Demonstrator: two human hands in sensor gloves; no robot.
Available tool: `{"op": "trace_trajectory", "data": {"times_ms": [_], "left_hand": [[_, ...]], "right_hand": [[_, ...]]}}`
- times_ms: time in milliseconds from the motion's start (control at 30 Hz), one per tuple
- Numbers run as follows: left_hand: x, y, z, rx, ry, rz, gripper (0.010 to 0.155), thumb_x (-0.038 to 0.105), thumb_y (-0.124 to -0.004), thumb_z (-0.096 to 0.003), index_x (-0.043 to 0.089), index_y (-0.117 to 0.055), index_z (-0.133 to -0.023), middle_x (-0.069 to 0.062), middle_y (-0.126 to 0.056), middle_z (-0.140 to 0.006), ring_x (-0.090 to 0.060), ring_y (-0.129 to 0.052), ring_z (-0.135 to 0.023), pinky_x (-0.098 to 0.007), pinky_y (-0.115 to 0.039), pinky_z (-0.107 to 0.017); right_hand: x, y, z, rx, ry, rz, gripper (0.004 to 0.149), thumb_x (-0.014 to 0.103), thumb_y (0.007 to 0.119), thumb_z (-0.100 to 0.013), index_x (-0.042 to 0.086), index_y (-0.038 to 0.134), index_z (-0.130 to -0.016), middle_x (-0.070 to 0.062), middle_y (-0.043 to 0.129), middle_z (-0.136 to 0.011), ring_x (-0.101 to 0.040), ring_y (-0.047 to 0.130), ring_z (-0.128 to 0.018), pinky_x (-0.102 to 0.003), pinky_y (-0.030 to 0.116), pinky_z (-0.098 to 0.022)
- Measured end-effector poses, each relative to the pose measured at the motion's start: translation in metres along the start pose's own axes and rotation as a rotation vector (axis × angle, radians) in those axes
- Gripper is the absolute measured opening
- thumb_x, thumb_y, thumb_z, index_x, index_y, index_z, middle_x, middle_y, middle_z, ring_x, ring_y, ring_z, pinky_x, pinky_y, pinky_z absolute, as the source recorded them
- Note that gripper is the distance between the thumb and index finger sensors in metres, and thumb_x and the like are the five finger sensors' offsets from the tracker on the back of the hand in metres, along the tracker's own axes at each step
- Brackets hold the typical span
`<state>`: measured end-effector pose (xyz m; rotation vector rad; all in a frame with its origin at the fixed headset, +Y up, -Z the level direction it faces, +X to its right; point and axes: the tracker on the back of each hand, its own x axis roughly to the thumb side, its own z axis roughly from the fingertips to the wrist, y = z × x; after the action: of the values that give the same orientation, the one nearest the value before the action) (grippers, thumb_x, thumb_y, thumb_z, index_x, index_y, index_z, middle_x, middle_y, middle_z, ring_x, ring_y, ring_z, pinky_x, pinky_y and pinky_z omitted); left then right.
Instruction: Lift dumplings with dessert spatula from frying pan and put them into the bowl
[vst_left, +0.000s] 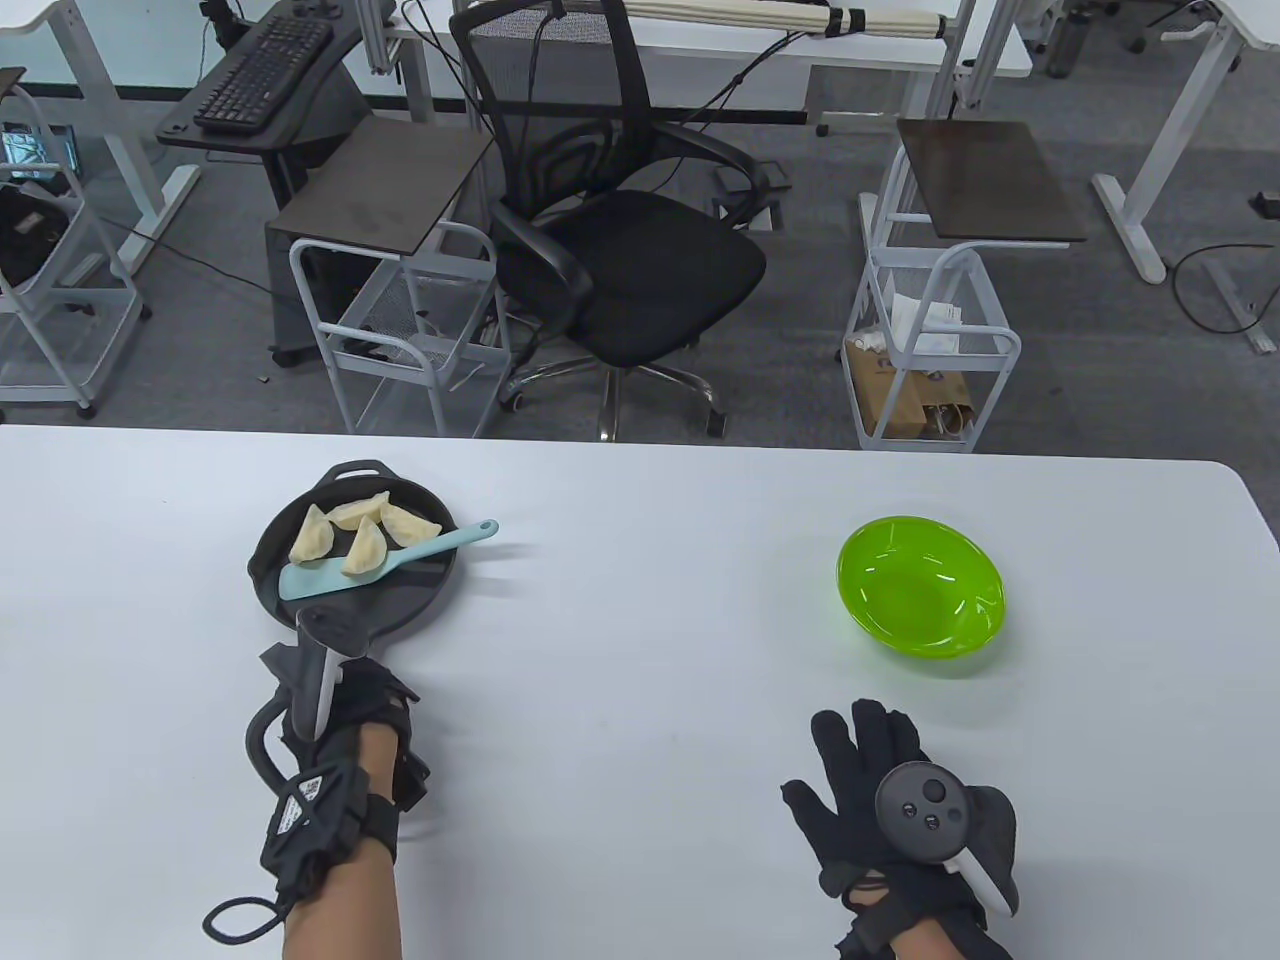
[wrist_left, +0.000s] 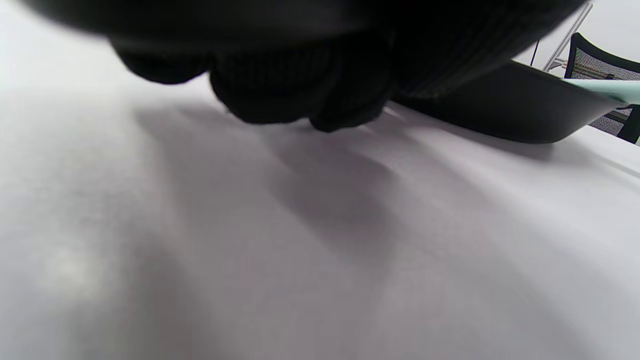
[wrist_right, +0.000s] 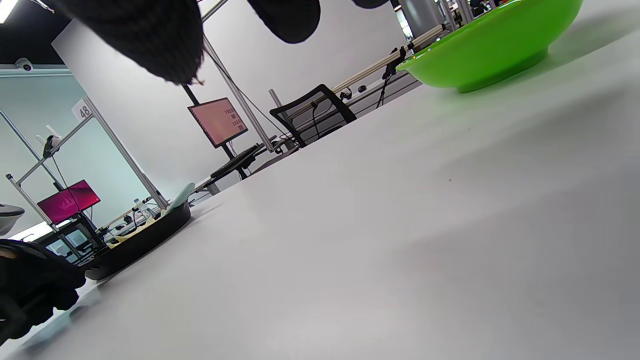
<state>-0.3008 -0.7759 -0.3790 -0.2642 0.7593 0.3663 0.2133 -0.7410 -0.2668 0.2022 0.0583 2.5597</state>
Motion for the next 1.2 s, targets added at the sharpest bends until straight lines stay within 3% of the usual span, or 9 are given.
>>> {"op": "trace_trajectory", "data": {"times_ms": [67,133,567,800,1200], "left_hand": [[0.0,-0.002,0.001,0.013,0.015,-0.02,0.058,0.048,-0.082,-0.0462,0.019,-0.068,-0.095,0.011,-0.105,-0.043,-0.01,-0.099,-0.023,-0.045,-0.085,-0.04],[0.0,-0.004,0.002,0.021,0.012,-0.011,0.057,0.051,-0.081,-0.0457,0.019,-0.071,-0.092,0.012,-0.105,-0.039,-0.009,-0.098,-0.02,-0.044,-0.086,-0.038],[-0.01,0.002,0.03,-0.01,-0.064,0.149,0.054,0.052,-0.08,-0.0453,0.017,-0.076,-0.087,0.014,-0.104,-0.034,-0.01,-0.097,-0.013,-0.044,-0.087,-0.033],[-0.013,0.001,0.063,-0.003,-0.138,0.165,0.054,0.052,-0.08,-0.0451,0.017,-0.077,-0.086,0.014,-0.105,-0.034,-0.01,-0.097,-0.013,-0.044,-0.087,-0.032],[-0.003,-0.017,0.142,-0.025,-0.315,0.103,0.054,0.053,-0.079,-0.0459,0.017,-0.076,-0.087,0.014,-0.105,-0.035,-0.009,-0.097,-0.014,-0.044,-0.087,-0.032]], "right_hand": [[0.0,0.0,0.0,0.001,0.003,-0.007,0.073,0.048,0.073,-0.057,0.011,0.042,-0.112,-0.029,0.016,-0.113,-0.064,0.01,-0.098,-0.074,0.017,-0.071],[-0.001,0.001,-0.001,0.011,0.009,-0.017,0.072,0.048,0.073,-0.058,0.011,0.042,-0.112,-0.029,0.016,-0.113,-0.064,0.01,-0.098,-0.074,0.017,-0.071],[-0.007,0.006,-0.007,0.05,0.045,-0.025,0.072,0.048,0.073,-0.058,0.011,0.042,-0.112,-0.029,0.016,-0.113,-0.064,0.01,-0.098,-0.074,0.017,-0.071],[-0.008,0.006,-0.007,0.054,0.048,-0.028,0.072,0.048,0.073,-0.058,0.011,0.042,-0.112,-0.029,0.016,-0.113,-0.064,0.009,-0.098,-0.074,0.016,-0.071],[-0.007,0.007,-0.004,0.046,0.03,-0.029,0.072,0.048,0.073,-0.057,0.012,0.042,-0.112,-0.029,0.016,-0.113,-0.064,0.009,-0.098,-0.073,0.016,-0.071]]}}
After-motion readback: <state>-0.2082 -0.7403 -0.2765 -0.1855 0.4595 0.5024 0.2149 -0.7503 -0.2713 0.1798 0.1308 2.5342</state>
